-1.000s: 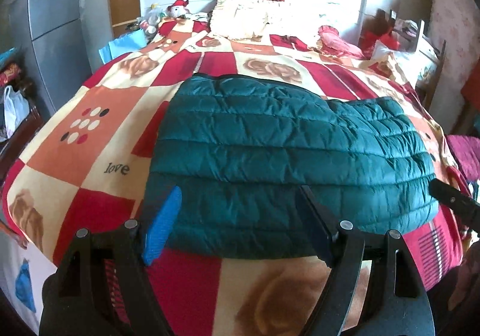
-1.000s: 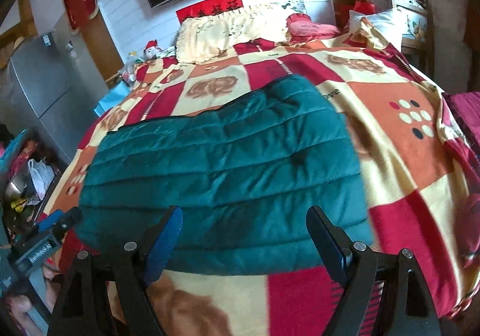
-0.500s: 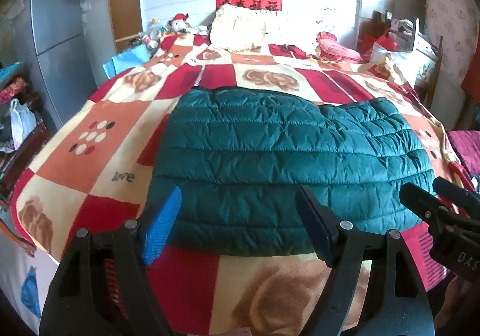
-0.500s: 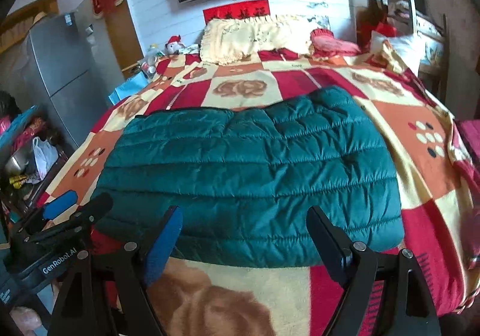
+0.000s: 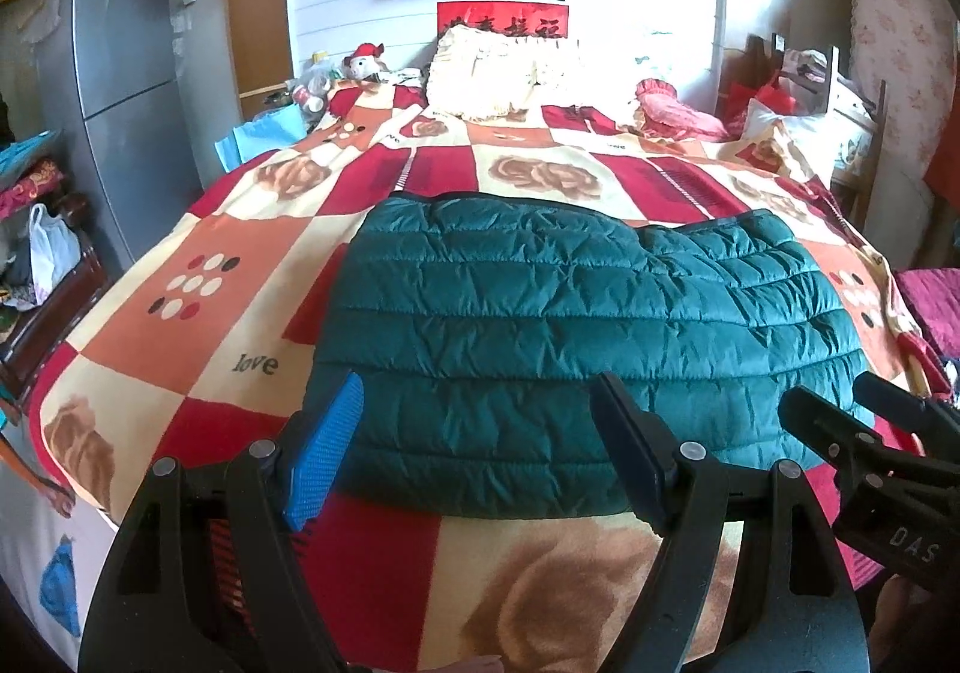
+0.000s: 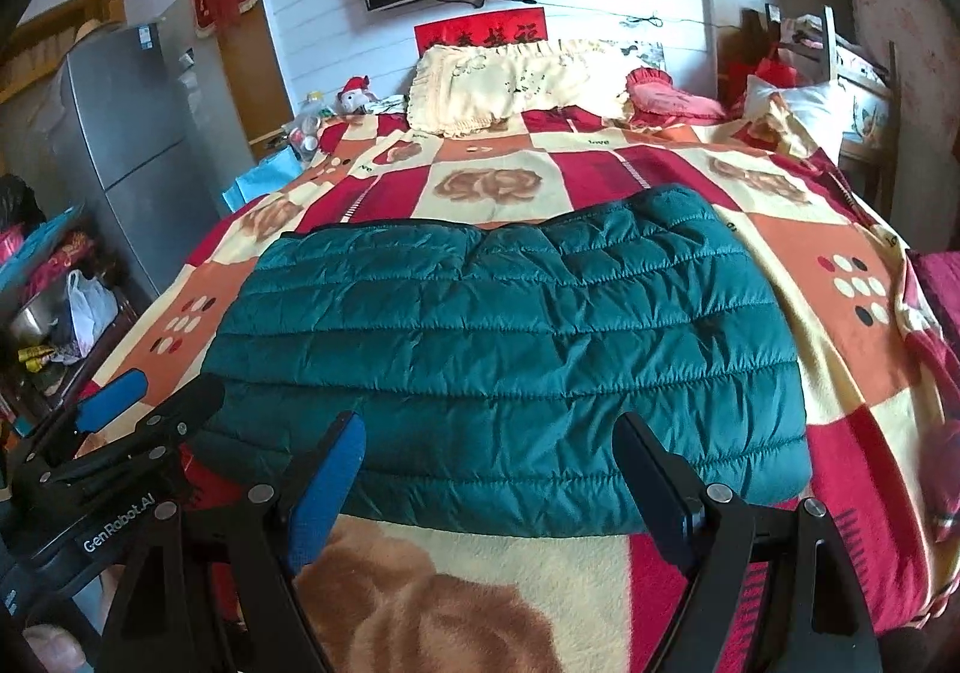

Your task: Fold large clothes

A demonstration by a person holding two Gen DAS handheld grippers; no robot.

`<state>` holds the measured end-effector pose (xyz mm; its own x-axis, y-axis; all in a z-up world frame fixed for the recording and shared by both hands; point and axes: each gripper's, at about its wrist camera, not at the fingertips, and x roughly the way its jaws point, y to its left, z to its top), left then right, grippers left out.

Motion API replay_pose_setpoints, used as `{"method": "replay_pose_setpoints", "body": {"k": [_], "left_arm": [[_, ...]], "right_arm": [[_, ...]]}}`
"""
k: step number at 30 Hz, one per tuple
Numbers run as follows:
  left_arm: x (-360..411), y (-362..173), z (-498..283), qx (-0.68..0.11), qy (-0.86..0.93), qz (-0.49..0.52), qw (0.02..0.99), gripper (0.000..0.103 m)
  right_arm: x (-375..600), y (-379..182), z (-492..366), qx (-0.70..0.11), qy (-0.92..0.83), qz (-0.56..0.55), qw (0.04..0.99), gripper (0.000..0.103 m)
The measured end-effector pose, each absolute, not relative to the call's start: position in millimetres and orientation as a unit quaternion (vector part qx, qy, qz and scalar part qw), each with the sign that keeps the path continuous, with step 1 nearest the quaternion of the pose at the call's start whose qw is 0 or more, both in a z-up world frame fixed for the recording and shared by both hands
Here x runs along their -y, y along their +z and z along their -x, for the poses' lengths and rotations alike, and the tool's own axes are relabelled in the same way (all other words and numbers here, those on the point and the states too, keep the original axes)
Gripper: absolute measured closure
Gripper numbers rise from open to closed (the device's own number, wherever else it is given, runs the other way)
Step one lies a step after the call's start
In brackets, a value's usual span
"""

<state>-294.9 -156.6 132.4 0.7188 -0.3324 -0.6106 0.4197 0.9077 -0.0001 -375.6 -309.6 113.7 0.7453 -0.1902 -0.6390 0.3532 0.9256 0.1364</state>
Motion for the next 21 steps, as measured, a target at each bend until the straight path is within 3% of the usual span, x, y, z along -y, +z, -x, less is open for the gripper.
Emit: {"method": "replay_pose_setpoints", "body": {"k": [21], "left_arm": [[161.3, 128.2, 297.1, -0.321, -0.211, -0.073, 0.92, 0.024]], "right_arm": [[315.1, 106.7, 377.4, -0.334, -0.146, -0.137, 0.921, 0.02]]}}
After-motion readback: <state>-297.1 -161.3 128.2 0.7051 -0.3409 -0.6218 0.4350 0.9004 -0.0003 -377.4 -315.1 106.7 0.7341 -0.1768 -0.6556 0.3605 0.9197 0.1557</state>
